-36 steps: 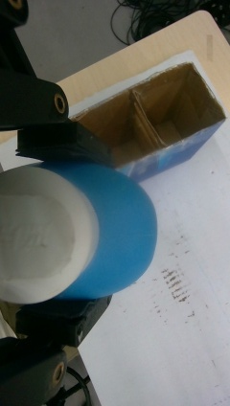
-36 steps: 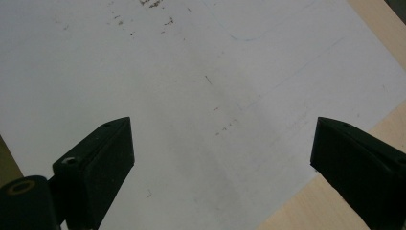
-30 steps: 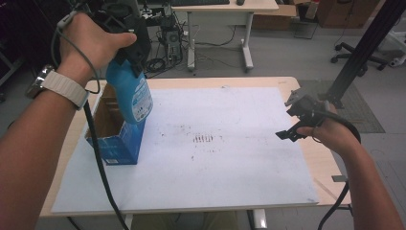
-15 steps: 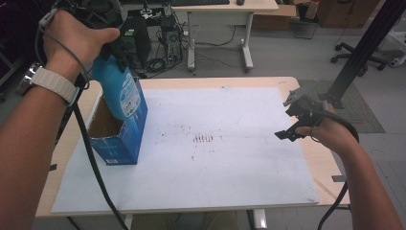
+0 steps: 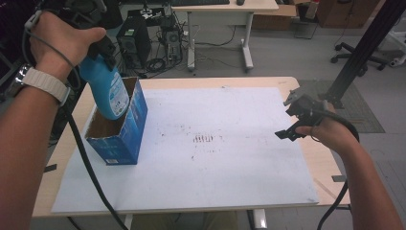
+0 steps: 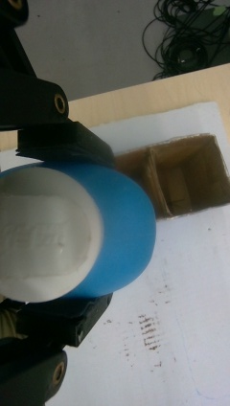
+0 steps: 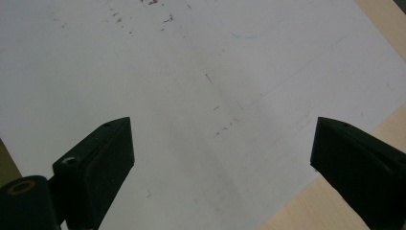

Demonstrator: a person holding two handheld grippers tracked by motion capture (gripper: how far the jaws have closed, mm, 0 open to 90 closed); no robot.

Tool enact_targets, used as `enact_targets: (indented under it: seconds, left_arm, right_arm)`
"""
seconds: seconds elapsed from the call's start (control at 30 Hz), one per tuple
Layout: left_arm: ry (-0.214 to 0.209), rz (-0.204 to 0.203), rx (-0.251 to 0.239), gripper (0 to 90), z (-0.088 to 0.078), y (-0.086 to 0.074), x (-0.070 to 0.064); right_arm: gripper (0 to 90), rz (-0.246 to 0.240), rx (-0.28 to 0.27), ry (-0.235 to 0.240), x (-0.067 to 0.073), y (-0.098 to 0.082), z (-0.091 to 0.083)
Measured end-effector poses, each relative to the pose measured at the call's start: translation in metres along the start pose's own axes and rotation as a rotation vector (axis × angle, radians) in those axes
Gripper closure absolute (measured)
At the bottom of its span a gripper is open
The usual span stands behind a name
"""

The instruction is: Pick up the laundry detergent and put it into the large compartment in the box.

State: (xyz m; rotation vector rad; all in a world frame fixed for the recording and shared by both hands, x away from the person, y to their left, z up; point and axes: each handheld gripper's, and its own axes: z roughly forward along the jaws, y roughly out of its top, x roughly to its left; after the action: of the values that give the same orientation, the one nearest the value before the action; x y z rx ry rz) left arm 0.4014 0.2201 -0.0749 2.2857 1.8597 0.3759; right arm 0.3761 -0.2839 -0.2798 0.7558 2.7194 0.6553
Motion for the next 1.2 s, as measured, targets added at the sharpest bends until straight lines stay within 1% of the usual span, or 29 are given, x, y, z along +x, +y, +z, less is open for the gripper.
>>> enact_targets:
  seconds: [0.17, 0.23, 0.27, 0.33, 0.4, 0.57, 0.8, 0.83, 1.0, 1.07, 1.2]
  left_arm:
    - [0.013, -0.021, 0.005, 37.4, 0.007, -0.001, 0.006]
    - [0.021, -0.021, 0.003, 37.4, 0.01, -0.002, 0.009]
    - [0.022, -0.017, 0.01, 37.4, 0.012, -0.002, 0.01]
    - [0.022, -0.02, 0.002, 37.4, 0.016, -0.003, 0.012]
    - [0.022, -0.017, 0.008, 37.4, 0.02, -0.003, 0.014]
    - [0.031, -0.015, 0.005, 37.4, 0.03, -0.004, 0.017]
    - [0.026, -0.019, 0.004, 37.4, 0.046, -0.007, 0.022]
    - [0.025, -0.017, 0.014, 37.4, 0.049, -0.008, 0.022]
    - [0.02, -0.028, 0.016, 37.4, 0.06, -0.011, 0.026]
    - [0.023, -0.025, 0.021, 37.4, 0.065, -0.012, 0.027]
    - [0.023, -0.014, 0.016, 37.4, 0.074, -0.014, 0.027]
  right_arm:
    - [7.9, 0.0, 0.005, -0.001, 0.0, -0.002, 0.001]
    - [7.8, 0.003, 0.004, -0.001, -0.001, -0.002, 0.001]
    - [7.8, 0.003, 0.004, -0.002, -0.001, -0.002, 0.001]
    - [7.8, 0.004, 0.004, -0.005, -0.001, -0.002, 0.0]
    - [7.8, 0.004, 0.001, -0.006, -0.001, -0.002, 0.0]
    - [7.8, 0.004, 0.005, -0.003, -0.001, -0.002, 0.002]
    - [7.8, 0.008, 0.009, 0.001, -0.001, -0.002, 0.004]
    - [7.8, 0.008, 0.01, 0.0, -0.001, -0.003, 0.004]
    - [7.8, 0.011, 0.011, -0.001, -0.001, -0.004, 0.004]
    - [7.8, 0.014, 0.01, 0.0, -0.002, -0.005, 0.004]
    - [7.8, 0.017, 0.012, -0.001, -0.002, -0.006, 0.005]
